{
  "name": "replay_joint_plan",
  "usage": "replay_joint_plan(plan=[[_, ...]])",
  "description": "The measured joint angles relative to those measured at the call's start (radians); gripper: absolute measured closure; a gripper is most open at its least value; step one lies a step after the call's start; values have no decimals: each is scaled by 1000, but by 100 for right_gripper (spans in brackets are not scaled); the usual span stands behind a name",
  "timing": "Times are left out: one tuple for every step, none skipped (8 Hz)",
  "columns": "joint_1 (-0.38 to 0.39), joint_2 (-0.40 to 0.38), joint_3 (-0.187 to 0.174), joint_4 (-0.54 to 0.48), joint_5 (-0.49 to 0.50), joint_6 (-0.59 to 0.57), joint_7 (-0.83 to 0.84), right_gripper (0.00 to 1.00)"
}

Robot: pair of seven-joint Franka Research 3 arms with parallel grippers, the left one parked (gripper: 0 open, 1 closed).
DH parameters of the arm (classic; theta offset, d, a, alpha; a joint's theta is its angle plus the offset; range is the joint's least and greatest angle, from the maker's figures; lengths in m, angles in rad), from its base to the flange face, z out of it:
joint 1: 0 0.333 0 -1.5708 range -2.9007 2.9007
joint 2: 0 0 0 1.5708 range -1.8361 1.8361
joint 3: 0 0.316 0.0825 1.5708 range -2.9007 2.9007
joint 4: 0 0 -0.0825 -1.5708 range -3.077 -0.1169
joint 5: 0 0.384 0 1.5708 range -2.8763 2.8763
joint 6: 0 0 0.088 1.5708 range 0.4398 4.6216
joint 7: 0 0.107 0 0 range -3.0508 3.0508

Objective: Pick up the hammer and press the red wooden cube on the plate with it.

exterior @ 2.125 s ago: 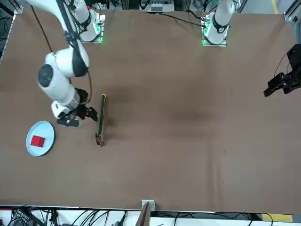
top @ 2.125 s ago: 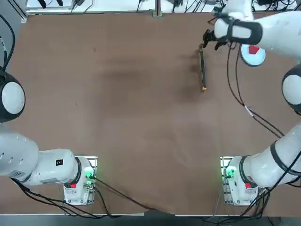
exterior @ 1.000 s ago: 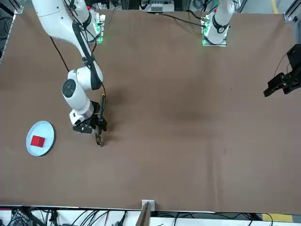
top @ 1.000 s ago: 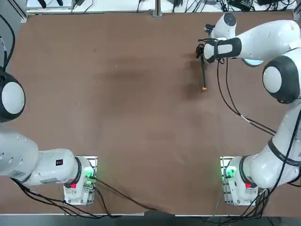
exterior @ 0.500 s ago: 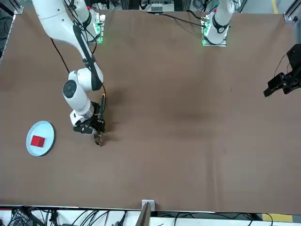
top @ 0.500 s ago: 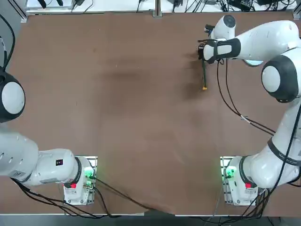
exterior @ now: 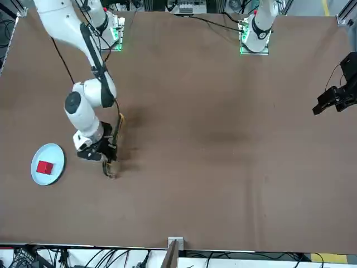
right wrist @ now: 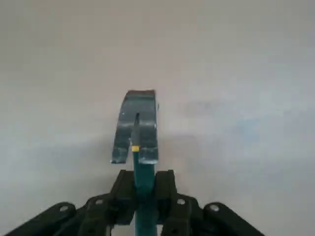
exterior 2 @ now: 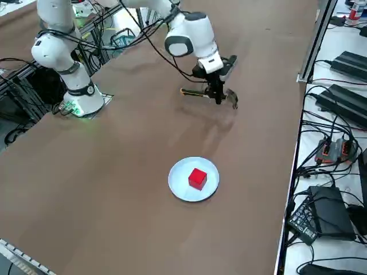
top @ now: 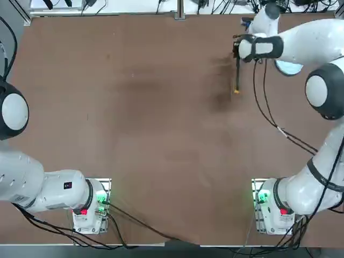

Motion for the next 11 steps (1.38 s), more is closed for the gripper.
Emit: replay_joint_plan(plan=[[-6,-49,-62,22,0,-94,-93,79],[-15,-85,-134,52,0,-181,-187,79],[-34,-102,-200,88,0,-249,-272,79],[-74,-101,-239,129,0,-294,-339,79],[-131,-88,-250,166,0,-325,-394,79],[-184,-63,-251,196,1,-340,-443,79],[-228,-30,-251,216,3,-342,-484,79],[-255,5,-251,226,5,-341,-502,79],[-266,41,-250,232,10,-341,-504,79],[-267,75,-249,235,29,-339,-504,79],[-267,106,-245,236,55,-332,-509,79]])
